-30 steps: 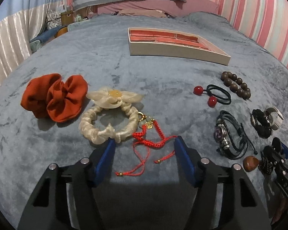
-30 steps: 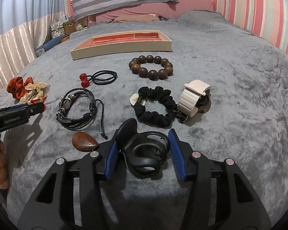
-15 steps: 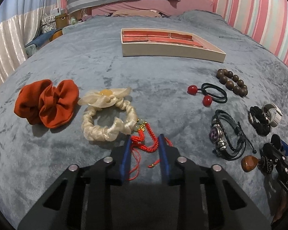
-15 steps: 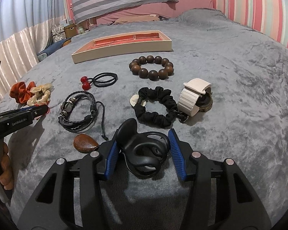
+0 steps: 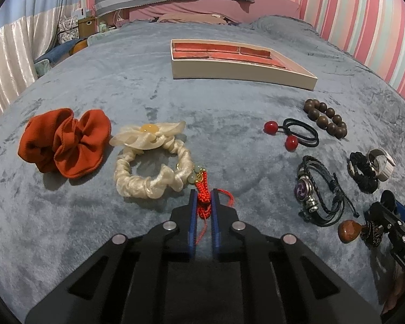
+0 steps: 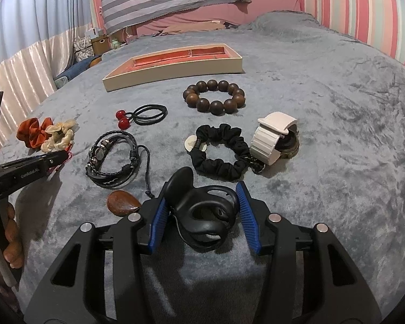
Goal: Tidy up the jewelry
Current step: 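Carry the red-string charm and earbuds case to the tray and release both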
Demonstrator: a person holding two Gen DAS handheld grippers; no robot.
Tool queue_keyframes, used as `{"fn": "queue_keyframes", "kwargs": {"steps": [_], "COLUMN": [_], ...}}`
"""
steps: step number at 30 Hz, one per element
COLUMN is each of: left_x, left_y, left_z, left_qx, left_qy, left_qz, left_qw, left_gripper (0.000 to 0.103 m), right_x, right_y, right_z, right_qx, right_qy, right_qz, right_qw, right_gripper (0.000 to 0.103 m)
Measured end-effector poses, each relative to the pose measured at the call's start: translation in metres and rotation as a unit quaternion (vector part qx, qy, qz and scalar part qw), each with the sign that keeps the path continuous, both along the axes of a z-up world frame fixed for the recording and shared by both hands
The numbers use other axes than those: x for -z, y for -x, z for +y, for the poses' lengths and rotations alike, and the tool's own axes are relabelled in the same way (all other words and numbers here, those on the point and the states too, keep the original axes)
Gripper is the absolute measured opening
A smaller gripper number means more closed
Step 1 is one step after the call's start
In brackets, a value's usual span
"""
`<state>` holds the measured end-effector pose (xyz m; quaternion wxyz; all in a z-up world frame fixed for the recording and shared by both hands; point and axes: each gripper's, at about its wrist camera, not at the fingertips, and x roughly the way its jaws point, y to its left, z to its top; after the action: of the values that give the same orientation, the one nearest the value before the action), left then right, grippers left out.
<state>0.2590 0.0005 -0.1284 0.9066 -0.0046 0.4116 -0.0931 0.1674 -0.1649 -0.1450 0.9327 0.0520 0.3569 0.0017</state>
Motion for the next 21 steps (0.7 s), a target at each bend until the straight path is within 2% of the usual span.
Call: {"fn": "queue_keyframes", "kwargs": {"steps": [6, 9, 16, 21], "left_x": [-0.003, -0.006, -0.020, -0.045], "left_y": [0.001, 0.003, 0.002, -0.001], "left_z": [0.000, 0.002, 0.002, 0.000], "left_qx": [-0.003, -0.003, -0.003, 0.002], "left_qy": [0.000, 0.001, 0.005, 0.019], "left_qz": [-0.003, -0.007, -0.021, -0.039], "left_qw": [1.0000, 1.0000, 0.9998, 0.9990], "left_gripper": [0.009, 0.009, 0.009, 0.009], "right_x": [-0.002, -0.011, -0.047, -0.068], "right_y": [-0.003, -0.004, -0.014, -0.029], "right_z": [-0.003, -0.005, -0.012, -0.013], "right_qx": [-0.011, -0.010, -0.017, -0.022], "right_qy": [-0.016, -0.003, 0.012, 0.020], "right_qz": [0.004, -0.005, -0.034, -0.052], "right_qw": [1.000, 1.000, 0.999, 0.998], "right_gripper": [0.048, 0.048, 0.048, 0.048]}}
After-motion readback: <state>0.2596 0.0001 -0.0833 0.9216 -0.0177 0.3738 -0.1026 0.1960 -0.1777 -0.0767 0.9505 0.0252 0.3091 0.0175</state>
